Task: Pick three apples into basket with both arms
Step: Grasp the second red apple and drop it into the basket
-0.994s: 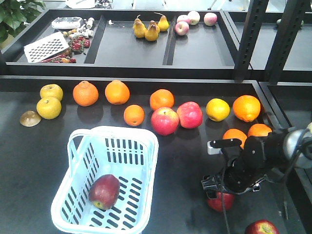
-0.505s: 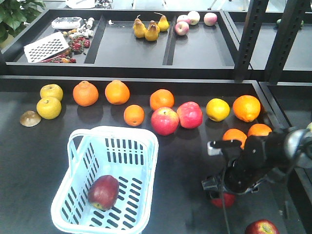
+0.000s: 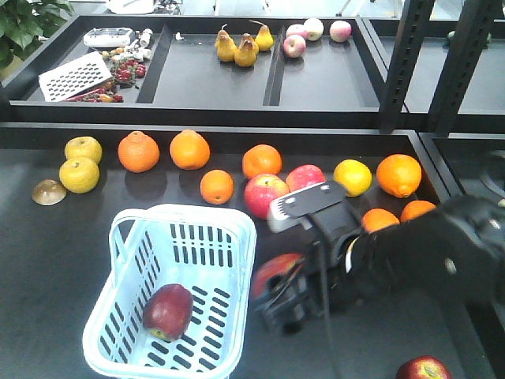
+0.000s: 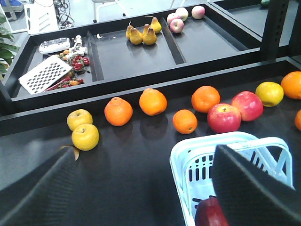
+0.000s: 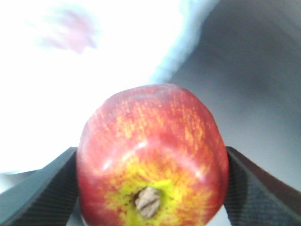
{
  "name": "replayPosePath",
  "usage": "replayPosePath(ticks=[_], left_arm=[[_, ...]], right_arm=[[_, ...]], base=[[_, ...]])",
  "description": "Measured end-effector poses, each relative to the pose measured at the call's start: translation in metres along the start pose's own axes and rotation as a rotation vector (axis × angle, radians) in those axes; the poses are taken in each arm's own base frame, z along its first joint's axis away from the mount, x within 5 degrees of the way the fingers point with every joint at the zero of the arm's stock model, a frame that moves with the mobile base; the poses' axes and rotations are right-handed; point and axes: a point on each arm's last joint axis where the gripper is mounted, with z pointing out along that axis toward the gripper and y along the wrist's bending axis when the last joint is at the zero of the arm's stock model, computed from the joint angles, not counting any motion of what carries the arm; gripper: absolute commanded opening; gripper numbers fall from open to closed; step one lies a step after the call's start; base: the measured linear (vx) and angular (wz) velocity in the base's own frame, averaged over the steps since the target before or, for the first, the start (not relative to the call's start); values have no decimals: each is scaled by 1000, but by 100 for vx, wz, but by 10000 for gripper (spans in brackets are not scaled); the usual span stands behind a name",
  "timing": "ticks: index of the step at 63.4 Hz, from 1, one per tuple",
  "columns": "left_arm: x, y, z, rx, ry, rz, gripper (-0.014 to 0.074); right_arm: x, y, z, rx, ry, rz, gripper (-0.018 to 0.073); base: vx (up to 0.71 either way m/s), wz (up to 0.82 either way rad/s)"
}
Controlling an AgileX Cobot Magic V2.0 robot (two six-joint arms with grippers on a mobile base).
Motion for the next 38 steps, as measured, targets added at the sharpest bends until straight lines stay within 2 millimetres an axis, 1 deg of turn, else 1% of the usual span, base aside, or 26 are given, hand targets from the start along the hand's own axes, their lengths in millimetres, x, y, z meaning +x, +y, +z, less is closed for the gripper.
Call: replayPosePath(ticks=[1, 5, 8, 13, 18, 23, 28, 32, 38], left_arm=[[0, 0, 0, 0, 0, 0, 558], [0, 0, 0, 0, 0, 0, 558], [0, 0, 0, 0, 0, 0, 558], [0, 0, 0, 0, 0, 0, 558], [0, 0, 0, 0, 0, 0, 558], [0, 0, 0, 0, 0, 0, 558], [0, 0, 0, 0, 0, 0, 558], [0, 0, 0, 0, 0, 0, 558], [0, 0, 0, 0, 0, 0, 558]], right_arm=[[0, 3, -1, -6, -9, -2, 292], [0, 23, -3, -51, -40, -39, 292], [-1, 33, -2, -71, -68, -56, 292], [-2, 45, 6, -96, -99, -80, 295], [-4, 52, 22, -105, -123, -83, 316], [-5, 54, 39, -104, -109, -69, 374], [-9, 55, 56, -99, -75, -64, 467], [-16, 57, 64, -99, -67, -70, 543], [-23, 60, 71, -100, -56, -71, 645]], base=[[0, 0], [0, 0], [0, 0], [0, 0], [0, 0], [0, 0], [0, 0], [0, 0], [0, 0]])
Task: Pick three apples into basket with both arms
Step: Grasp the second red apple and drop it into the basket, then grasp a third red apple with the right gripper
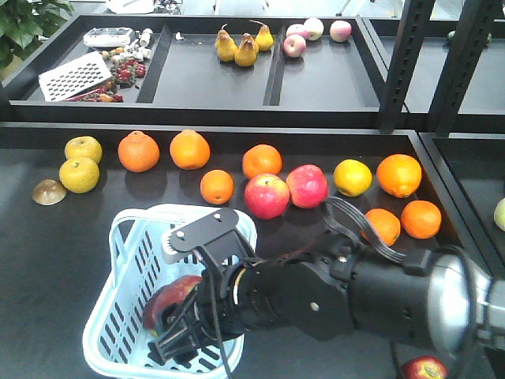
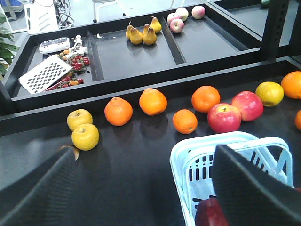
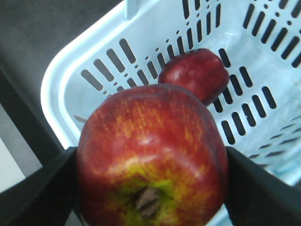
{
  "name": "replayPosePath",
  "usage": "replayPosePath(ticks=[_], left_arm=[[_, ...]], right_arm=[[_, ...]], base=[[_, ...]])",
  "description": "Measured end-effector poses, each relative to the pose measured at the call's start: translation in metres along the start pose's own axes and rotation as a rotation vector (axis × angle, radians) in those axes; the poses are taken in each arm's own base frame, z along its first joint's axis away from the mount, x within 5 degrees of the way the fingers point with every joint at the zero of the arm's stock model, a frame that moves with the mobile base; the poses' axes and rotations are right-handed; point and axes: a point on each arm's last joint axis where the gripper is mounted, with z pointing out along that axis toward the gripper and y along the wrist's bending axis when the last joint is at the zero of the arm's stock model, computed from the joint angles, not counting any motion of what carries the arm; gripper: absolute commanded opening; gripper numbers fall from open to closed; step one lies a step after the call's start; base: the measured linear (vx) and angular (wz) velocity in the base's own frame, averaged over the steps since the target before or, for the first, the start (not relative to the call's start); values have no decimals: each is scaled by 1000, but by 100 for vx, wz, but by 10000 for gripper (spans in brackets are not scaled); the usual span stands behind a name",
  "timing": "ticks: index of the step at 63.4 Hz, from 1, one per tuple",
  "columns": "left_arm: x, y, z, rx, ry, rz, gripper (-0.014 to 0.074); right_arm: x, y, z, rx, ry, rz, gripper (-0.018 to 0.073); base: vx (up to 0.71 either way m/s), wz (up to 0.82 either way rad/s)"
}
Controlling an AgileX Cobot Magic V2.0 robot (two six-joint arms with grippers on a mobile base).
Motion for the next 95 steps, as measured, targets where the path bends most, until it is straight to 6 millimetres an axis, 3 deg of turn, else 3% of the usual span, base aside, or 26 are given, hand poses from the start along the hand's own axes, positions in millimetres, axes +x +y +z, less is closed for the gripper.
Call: replayPosePath(ticks=[8, 27, 35, 43, 61, 71, 85, 95], left_arm=[[0, 0, 0, 0, 0, 0, 558], [0, 0, 0, 0, 0, 0, 558], [0, 0, 0, 0, 0, 0, 558], [0, 0, 0, 0, 0, 0, 558], [0, 0, 0, 0, 0, 0, 558], [0, 0, 0, 0, 0, 0, 558], [0, 0, 0, 0, 0, 0, 558], [0, 0, 0, 0, 0, 0, 558]], right_arm=[[-3, 1, 2, -1, 2, -1, 704], [6, -3, -11, 9, 118, 24, 663], [12, -27, -31, 75, 129, 64, 641], [29, -65, -52, 178, 145, 140, 637], [110, -152, -85, 407, 269, 429, 634], [134, -168, -90, 449, 311, 523, 632], [142, -176, -91, 478, 334, 552, 632], [151, -183, -78, 471, 405, 581, 631]], base=[[0, 0], [0, 0], [0, 0], [0, 0], [0, 0], [0, 0], [0, 0], [0, 0]])
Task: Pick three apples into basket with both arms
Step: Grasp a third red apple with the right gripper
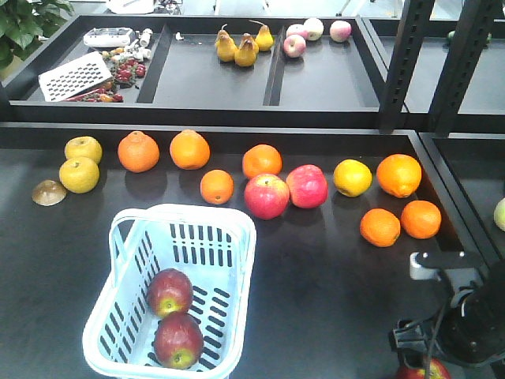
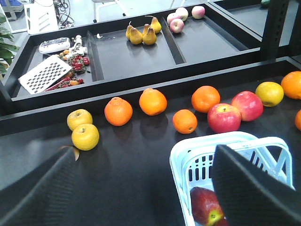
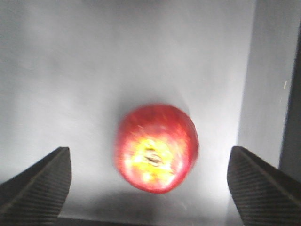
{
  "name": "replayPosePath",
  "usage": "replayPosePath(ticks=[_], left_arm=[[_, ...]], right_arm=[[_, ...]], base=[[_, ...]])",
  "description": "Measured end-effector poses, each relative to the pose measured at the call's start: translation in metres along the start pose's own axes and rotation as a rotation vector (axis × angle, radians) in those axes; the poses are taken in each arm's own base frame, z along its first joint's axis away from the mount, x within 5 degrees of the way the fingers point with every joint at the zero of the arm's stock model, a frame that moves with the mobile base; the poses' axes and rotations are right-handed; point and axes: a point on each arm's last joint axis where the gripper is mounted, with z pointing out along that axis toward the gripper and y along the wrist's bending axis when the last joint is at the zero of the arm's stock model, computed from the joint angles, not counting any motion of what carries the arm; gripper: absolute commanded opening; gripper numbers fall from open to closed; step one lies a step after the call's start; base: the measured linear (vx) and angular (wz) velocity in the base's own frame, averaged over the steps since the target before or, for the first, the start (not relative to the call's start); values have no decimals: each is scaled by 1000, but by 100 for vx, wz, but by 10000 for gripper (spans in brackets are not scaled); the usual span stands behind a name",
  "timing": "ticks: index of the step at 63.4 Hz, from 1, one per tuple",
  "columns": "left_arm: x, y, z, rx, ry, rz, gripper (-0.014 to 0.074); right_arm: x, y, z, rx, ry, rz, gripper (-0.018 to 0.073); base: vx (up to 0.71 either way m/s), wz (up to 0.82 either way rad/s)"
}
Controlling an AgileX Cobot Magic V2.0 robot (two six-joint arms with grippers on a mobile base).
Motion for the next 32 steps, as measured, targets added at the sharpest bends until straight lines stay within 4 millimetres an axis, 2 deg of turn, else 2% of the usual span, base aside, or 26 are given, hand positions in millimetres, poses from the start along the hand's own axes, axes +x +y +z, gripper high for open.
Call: replayPosePath(ticks=[23, 32], left_arm=[[0, 0, 0, 0, 0, 0, 558], [0, 0, 0, 0, 0, 0, 558]], right_arm=[[5, 1, 61, 20, 208, -6, 610], [5, 2, 73, 19, 218, -5, 517]], base=[[0, 0], [0, 0]])
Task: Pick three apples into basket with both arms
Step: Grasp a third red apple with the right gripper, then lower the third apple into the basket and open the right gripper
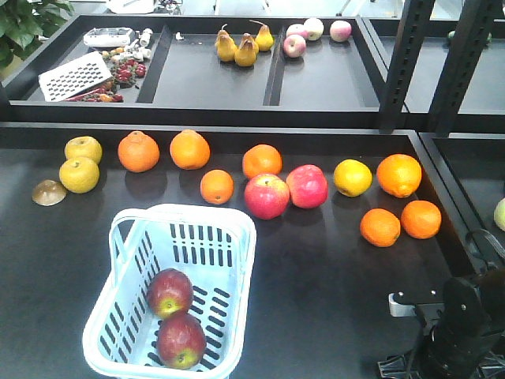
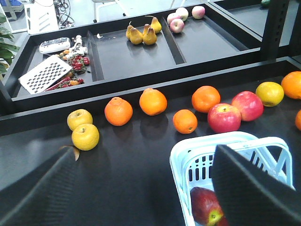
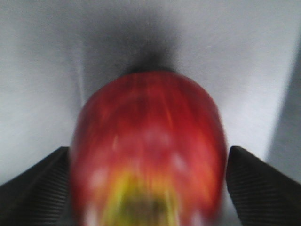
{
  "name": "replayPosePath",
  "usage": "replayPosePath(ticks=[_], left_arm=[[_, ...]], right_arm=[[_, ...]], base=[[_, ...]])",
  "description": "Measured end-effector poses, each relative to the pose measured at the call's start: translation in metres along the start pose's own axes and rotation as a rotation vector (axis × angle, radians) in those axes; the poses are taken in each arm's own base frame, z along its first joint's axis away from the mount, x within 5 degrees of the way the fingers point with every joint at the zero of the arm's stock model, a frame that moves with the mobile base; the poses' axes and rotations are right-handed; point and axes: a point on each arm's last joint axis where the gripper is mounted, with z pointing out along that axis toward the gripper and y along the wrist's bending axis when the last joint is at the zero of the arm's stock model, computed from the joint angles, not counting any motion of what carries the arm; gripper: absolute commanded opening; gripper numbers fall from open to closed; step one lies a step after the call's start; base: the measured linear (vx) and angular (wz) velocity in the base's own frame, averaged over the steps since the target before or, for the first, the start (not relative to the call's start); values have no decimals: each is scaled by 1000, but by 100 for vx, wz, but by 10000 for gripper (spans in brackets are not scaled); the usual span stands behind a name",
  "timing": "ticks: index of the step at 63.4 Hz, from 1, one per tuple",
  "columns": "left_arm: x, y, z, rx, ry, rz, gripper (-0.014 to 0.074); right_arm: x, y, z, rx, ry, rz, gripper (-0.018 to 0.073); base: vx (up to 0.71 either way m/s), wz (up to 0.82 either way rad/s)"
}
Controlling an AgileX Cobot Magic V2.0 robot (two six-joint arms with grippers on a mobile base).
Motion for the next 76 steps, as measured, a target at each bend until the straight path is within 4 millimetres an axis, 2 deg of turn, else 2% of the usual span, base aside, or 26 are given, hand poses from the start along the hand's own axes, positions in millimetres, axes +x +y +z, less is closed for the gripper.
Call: replayPosePath(ticks=[8, 16, 23, 28, 33, 43, 54, 63, 76], left_arm=[[0, 0, 0, 0, 0, 0, 558], [0, 0, 0, 0, 0, 0, 558], [0, 0, 0, 0, 0, 0, 558], [0, 0, 0, 0, 0, 0, 558], [0, 0, 0, 0, 0, 0, 558], [0, 0, 0, 0, 0, 0, 558], [0, 0, 0, 0, 0, 0, 558], [0, 0, 0, 0, 0, 0, 558], [0, 0, 0, 0, 0, 0, 558]], right_arm=[[0, 0, 0, -1, -4, 1, 371], [-1, 0, -7, -5, -33, 3, 268], [0, 2, -28, -26, -98, 12, 232], [4, 8, -51, -51, -173, -7, 235], [12, 24, -76, -95, -256, -59, 244], [35, 68, -134, -245, -459, -207, 249], [47, 116, -176, -377, -567, -377, 249], [38, 151, -189, -416, -579, -459, 249], [7, 206, -174, -407, -528, -531, 290]], base=[[0, 0], [0, 0], [0, 0], [0, 0], [0, 0], [0, 0], [0, 0], [0, 0], [0, 0]])
